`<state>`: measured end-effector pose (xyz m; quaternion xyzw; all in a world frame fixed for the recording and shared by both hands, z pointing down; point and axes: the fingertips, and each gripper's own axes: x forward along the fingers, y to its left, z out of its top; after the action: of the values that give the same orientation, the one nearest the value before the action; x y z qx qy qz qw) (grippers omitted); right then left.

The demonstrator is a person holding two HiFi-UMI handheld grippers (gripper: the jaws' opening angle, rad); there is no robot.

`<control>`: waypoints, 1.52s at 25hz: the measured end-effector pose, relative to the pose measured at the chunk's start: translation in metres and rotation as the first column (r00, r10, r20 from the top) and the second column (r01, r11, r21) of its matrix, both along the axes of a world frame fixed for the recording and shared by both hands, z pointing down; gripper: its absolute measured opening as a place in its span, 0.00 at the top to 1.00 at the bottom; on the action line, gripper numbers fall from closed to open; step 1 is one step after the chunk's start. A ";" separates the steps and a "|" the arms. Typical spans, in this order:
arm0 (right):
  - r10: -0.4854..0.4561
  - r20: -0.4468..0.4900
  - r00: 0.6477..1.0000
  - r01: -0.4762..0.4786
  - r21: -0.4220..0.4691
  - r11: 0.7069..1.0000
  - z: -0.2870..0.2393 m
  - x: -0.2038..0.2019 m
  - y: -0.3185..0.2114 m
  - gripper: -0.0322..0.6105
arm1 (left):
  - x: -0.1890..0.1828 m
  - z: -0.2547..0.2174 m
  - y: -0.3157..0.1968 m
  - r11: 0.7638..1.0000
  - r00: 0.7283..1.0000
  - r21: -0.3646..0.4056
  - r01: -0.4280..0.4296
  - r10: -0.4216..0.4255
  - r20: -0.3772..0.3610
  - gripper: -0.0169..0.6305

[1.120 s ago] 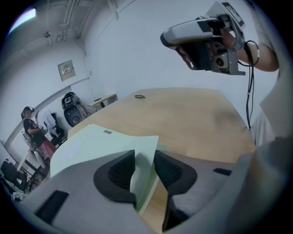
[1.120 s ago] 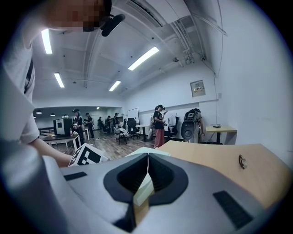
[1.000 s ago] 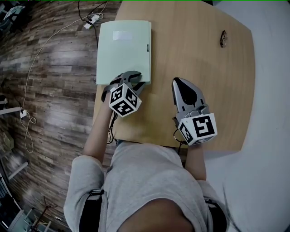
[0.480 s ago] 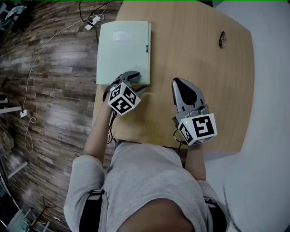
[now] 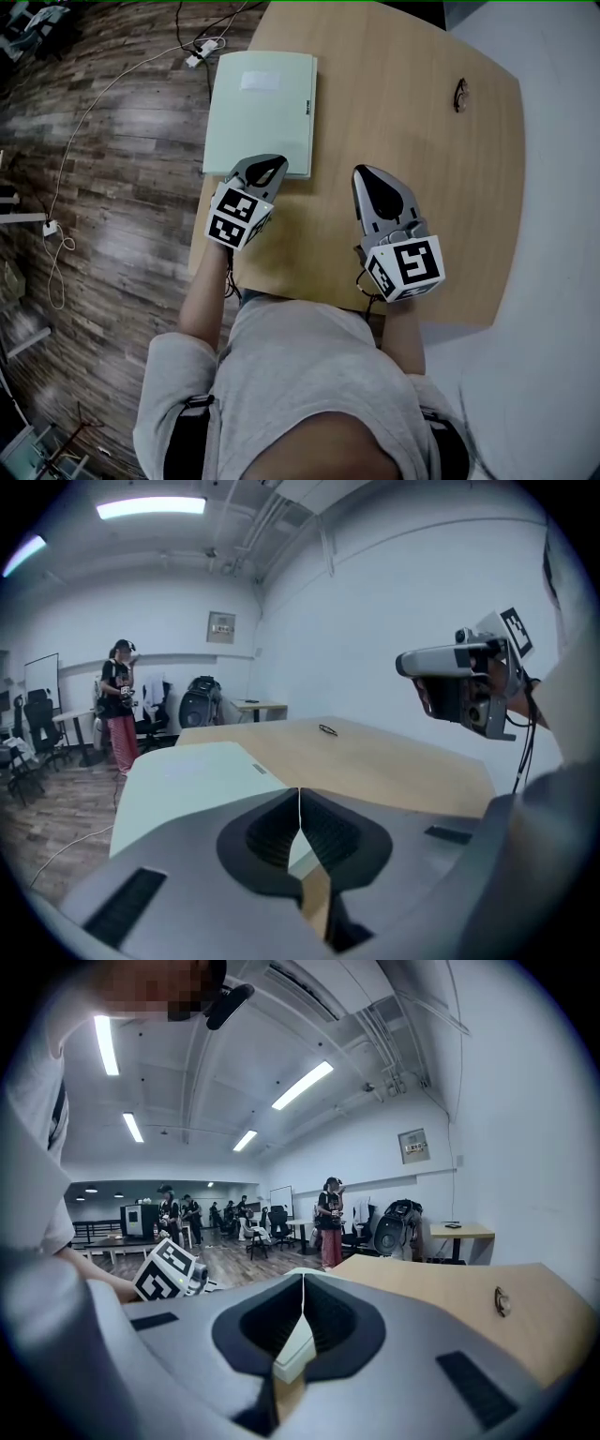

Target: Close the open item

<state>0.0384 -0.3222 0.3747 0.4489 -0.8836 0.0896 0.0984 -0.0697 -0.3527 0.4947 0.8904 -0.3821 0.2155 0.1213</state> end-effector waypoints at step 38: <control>-0.270 0.013 0.963 0.266 0.138 0.954 -0.047 -0.032 0.086 0.93 | -0.062 -0.163 0.150 0.825 0.871 0.310 0.473 -0.385 -0.304 0.95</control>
<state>0.0068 -0.2363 0.3277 0.3290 -0.9418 0.0227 0.0650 -0.1312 -0.2029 0.3314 0.8059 -0.5909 0.0016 0.0379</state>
